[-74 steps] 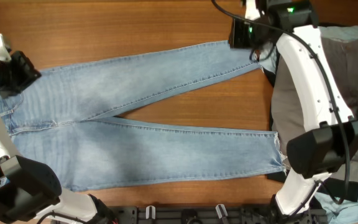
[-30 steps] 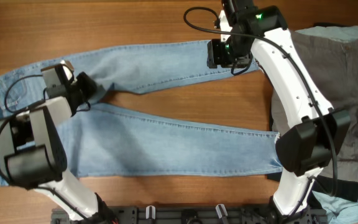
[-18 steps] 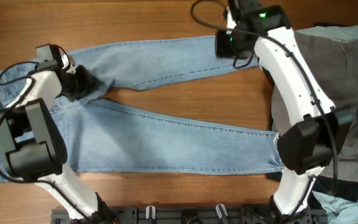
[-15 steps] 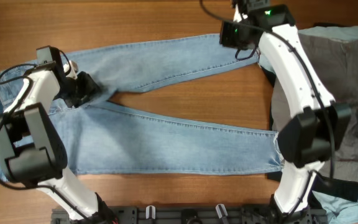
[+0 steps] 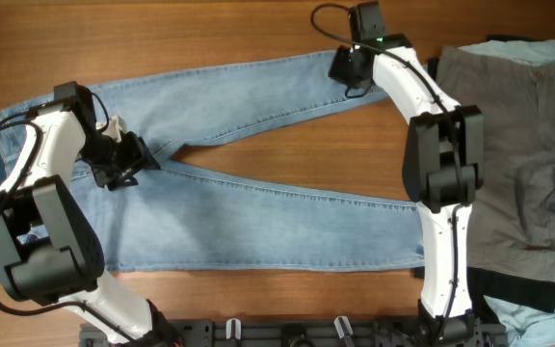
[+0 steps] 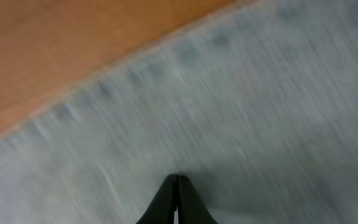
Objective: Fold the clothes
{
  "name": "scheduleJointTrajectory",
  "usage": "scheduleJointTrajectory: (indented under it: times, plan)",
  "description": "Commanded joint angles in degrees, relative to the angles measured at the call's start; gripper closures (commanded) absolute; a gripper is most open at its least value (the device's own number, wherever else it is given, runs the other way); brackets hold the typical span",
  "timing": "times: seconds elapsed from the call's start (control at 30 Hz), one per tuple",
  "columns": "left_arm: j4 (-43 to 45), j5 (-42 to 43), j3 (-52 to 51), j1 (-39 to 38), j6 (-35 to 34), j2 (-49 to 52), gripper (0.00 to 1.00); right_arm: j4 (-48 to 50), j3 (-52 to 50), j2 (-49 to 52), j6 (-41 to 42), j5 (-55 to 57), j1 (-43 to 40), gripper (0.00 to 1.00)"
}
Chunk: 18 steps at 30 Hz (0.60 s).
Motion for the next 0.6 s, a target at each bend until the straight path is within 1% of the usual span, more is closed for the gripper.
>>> scheduleJointTrajectory:
  times: [0.0, 0.03, 0.07, 0.13, 0.2, 0.23, 0.3, 0.33, 0.37, 0.4, 0.43, 0.5, 0.57]
  plan:
    - [-0.39, -1.07, 0.35, 0.55, 1.55, -1.40, 0.43, 6.10, -0.68, 6.32, -0.13, -0.79, 0.17, 0.96]
    - [-0.96, -2.36, 0.35, 0.90, 1.53, -1.75, 0.43, 7.45, -0.33, 5.79, -2.01, -1.05, 0.04, 0.96]
    - [-1.68, -3.63, 0.35, 1.73, 1.53, -2.47, 0.43, 7.67, 0.50, 4.52, -6.95, -1.03, -0.15, 0.96]
    - [-2.67, -4.76, 0.35, 3.39, 1.49, -3.76, 0.42, 6.91, 0.83, 1.62, -13.38, -1.01, -0.24, 0.95]
    - [-3.10, -5.33, 0.35, 6.45, 1.22, -5.42, 0.37, 3.76, 0.83, -3.89, -18.62, -1.01, -0.57, 0.81]
    - [-3.06, -5.51, 0.35, 8.48, 0.87, -6.08, 0.34, 1.49, 0.83, -7.19, -19.50, -1.03, -0.61, 0.73]
    - [-2.80, -5.70, 0.35, 12.59, -0.50, -6.43, 0.34, -2.86, 0.83, -13.03, -20.11, -1.46, -0.61, 0.64]
    - [-2.58, -5.73, 0.35, 14.56, -0.44, -6.40, 0.38, -5.16, 0.83, -15.67, -20.39, -2.12, -0.61, 0.62]
    - [-2.08, -6.23, 0.33, 16.37, -0.42, -6.25, 0.46, -7.82, 0.83, -18.10, -20.39, -2.89, -0.61, 0.60]
    - [-0.94, -6.38, 0.33, 18.69, -0.96, -6.03, 0.72, -11.21, 0.83, -20.79, -20.35, -4.22, -0.61, 0.59]
    - [1.16, -6.62, 0.09, 20.72, -2.60, -5.70, 0.94, -14.05, 0.83, -22.80, -20.33, -5.66, -0.55, 0.59]
    - [6.73, -6.88, -1.25, 23.63, -5.44, -4.98, 0.96, -20.48, 0.83, -25.51, -20.33, -9.01, -0.50, 0.58]
    - [11.37, -7.10, -2.71, 25.66, -6.45, -3.80, 0.96, -26.32, 0.83, -26.64, -19.19, -10.93, -0.52, 0.58]
